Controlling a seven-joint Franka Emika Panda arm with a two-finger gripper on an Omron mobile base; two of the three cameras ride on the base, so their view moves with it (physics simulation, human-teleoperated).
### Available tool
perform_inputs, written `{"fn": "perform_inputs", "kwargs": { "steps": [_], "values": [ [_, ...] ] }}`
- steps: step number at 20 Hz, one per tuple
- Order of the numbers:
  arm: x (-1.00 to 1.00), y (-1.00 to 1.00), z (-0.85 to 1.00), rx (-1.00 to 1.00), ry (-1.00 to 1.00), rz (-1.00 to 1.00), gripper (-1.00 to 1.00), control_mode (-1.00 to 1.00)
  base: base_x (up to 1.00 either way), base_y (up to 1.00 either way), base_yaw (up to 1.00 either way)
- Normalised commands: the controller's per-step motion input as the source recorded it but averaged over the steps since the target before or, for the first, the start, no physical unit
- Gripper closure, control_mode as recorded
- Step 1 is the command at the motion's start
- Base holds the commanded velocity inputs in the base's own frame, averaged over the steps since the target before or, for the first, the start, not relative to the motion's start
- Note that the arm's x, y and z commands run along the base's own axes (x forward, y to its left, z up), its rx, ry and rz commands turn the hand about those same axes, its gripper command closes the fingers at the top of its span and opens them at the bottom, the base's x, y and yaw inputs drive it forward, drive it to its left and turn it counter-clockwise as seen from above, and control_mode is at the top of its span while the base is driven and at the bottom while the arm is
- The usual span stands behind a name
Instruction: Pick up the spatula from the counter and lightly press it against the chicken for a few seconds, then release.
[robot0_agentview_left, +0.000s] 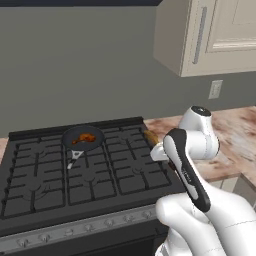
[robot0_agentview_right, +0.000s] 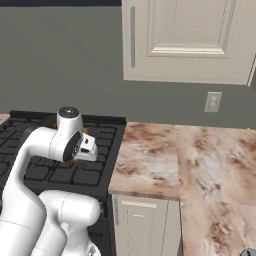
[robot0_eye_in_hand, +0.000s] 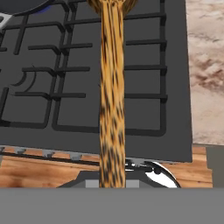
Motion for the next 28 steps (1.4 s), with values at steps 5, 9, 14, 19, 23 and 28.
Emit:
{"fn": "perform_inputs", "kwargs": {
  "steps": [5,9,14,19,23,28],
  "values": [
    [0.09,0.1,0.0,-0.02,-0.01,0.01,1.0,-1.0,0.13,0.07,0.0],
    [0.14,0.33,0.0,-0.03,-0.08,0.08,1.0,-1.0,0.0,0.0,0.0],
    [0.36,0.27,0.01,-0.05,-0.03,0.11,1.0,-1.0,0.0,0.0,0.0],
    [0.47,0.02,0.04,-0.03,0.0,0.17,1.0,-1.0,0.0,0.0,0.0],
    [0.57,0.05,0.14,-0.02,0.07,0.18,1.0,-1.0,0.0,0.0,0.0],
    [0.46,0.1,0.12,-0.04,0.05,0.16,1.0,-1.0,0.0,0.0,0.0]
  ]
}}
